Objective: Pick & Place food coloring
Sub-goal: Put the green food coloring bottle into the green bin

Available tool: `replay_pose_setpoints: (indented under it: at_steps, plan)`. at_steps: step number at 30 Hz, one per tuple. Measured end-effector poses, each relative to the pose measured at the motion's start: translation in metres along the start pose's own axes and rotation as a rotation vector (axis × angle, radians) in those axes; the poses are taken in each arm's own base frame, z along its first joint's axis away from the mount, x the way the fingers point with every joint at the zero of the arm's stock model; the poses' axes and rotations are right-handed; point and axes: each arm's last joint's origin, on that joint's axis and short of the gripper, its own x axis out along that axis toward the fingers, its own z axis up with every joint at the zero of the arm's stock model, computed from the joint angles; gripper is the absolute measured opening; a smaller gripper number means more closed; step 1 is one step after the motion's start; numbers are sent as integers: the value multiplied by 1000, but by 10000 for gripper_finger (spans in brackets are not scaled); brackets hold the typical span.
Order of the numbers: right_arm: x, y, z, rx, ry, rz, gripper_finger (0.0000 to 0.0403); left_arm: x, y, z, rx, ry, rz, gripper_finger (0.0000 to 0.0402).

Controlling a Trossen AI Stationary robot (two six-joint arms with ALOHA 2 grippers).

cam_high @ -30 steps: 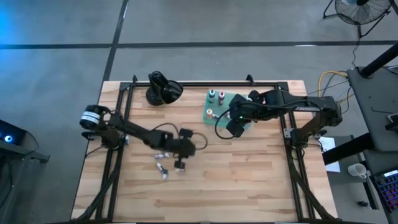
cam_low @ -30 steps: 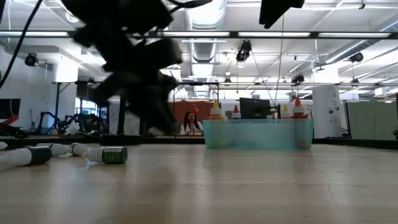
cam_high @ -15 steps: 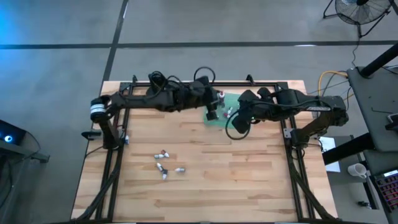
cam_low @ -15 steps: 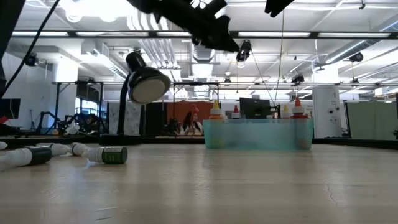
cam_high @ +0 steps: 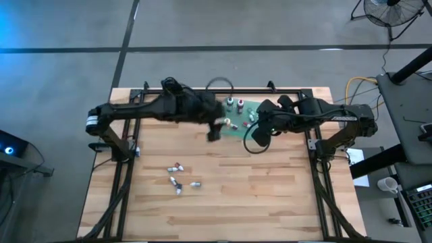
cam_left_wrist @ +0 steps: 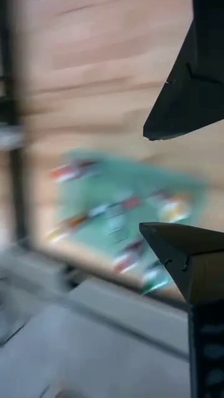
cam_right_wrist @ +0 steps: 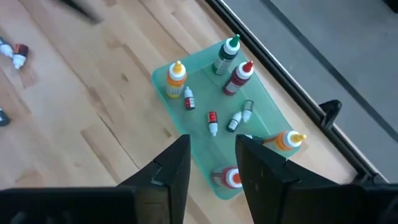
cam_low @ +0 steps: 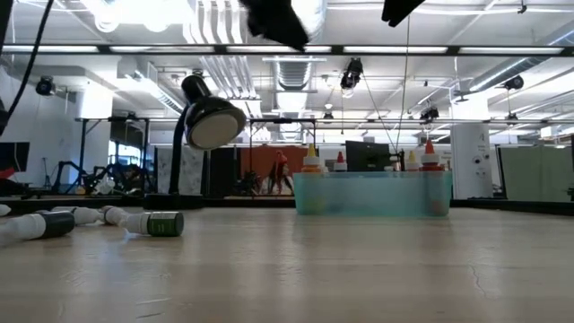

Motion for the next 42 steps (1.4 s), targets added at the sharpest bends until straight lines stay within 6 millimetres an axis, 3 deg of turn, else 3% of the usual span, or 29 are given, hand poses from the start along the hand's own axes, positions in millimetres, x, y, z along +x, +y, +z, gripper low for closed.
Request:
replay_pose_setpoints:
  at_steps: [4,7,13,19,21,26,32,42]
  plan:
    - [4,8,2,-13,-29,43,116,-11,-28,-34,77,210,-102,202]
    - [13,19,5,-36,-74,87,118,-16,-50,-61,78,256,-137,202]
    - [50,48,4,50,-151,209,128,-25,-83,-122,-95,296,-181,202]
    - [103,105,-6,7,-110,656,137,-54,-108,-167,-296,297,-242,202]
    - [120,124,-14,-21,-60,731,136,-64,-113,-179,-356,290,-263,202]
    - [163,165,-39,-65,116,756,126,-80,-119,-204,-480,309,-307,202]
    - [194,213,-48,-293,86,758,116,-90,-122,-225,-592,334,-338,202]
    - [220,250,-36,-432,33,729,130,-100,-131,-236,-576,357,-389,202]
